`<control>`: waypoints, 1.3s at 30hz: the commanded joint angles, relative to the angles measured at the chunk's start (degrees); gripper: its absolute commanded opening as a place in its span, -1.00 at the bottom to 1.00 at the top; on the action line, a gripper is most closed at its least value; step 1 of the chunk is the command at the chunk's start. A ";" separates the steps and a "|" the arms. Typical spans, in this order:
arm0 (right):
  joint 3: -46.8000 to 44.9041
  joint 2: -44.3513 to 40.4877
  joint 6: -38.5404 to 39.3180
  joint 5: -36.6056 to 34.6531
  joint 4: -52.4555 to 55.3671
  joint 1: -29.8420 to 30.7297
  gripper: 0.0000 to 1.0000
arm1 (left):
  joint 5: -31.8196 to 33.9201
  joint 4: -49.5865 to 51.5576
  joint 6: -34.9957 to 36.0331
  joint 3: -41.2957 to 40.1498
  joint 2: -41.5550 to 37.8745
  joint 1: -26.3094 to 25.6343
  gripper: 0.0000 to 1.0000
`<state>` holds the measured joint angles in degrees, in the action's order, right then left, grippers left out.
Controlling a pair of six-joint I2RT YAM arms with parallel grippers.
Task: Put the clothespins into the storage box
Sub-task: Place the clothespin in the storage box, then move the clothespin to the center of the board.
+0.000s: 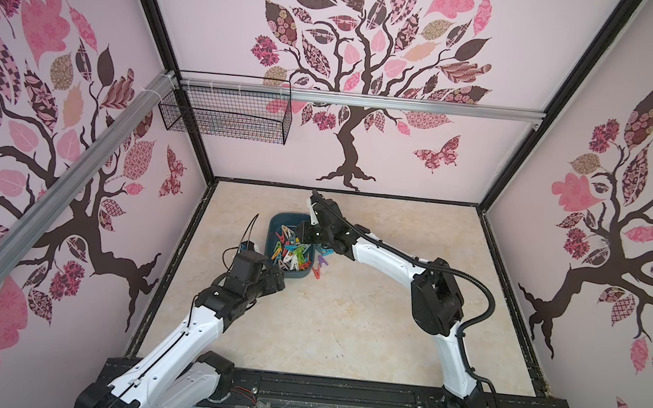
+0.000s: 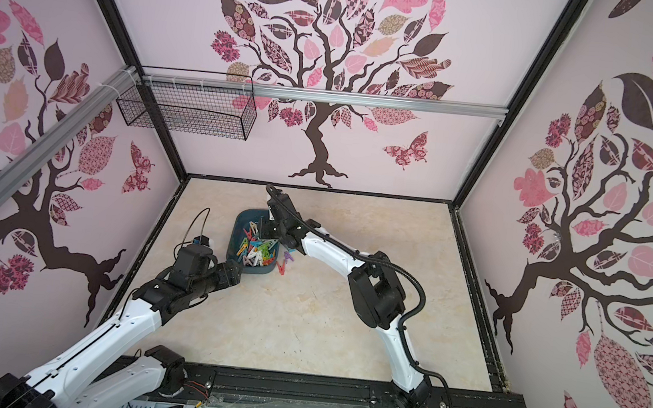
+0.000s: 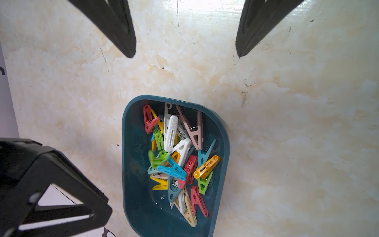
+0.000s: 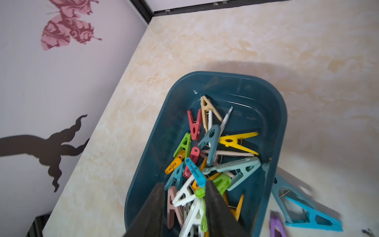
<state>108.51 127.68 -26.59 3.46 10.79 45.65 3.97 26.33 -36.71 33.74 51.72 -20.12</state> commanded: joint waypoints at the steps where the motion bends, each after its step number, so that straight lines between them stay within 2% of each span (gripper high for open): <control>1: 1.66 -0.90 3.68 -6.55 5.48 0.27 -0.13 | 0.34 0.31 -0.04 -1.31 -0.61 0.34 0.61; 8: -12.65 -9.71 7.23 -14.86 4.66 -0.50 -0.11 | -0.24 -1.11 2.42 -1.56 -0.14 -0.19 0.60; 14: -17.77 -9.57 6.68 -14.19 3.84 -4.59 -0.12 | 3.32 -5.79 1.95 -2.60 1.79 -8.37 0.61; 18: -13.33 -4.90 7.73 -12.86 5.25 -5.75 -0.11 | 3.07 -7.51 0.75 -2.36 4.88 -10.96 0.60; 21: -9.31 -0.90 8.73 -12.43 4.72 -5.78 -0.10 | 3.52 -7.89 0.94 -2.36 5.47 -10.97 0.60; 28: 6.34 10.21 9.34 -10.98 9.29 -5.96 -0.11 | 4.27 -6.86 1.73 -2.91 3.70 -10.92 0.60; 34: 8.10 12.78 7.28 -9.85 9.09 -5.90 -0.17 | 4.99 -6.16 1.90 -3.15 2.26 -10.95 0.61; 39: 5.75 12.49 7.14 -6.84 8.64 -5.68 -0.24 | 5.31 -6.34 2.09 -3.11 2.31 -10.99 0.61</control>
<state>114.37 138.96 -18.85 -5.34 18.68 39.64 8.43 19.86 -35.55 32.12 54.41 -30.87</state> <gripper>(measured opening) 0.384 0.805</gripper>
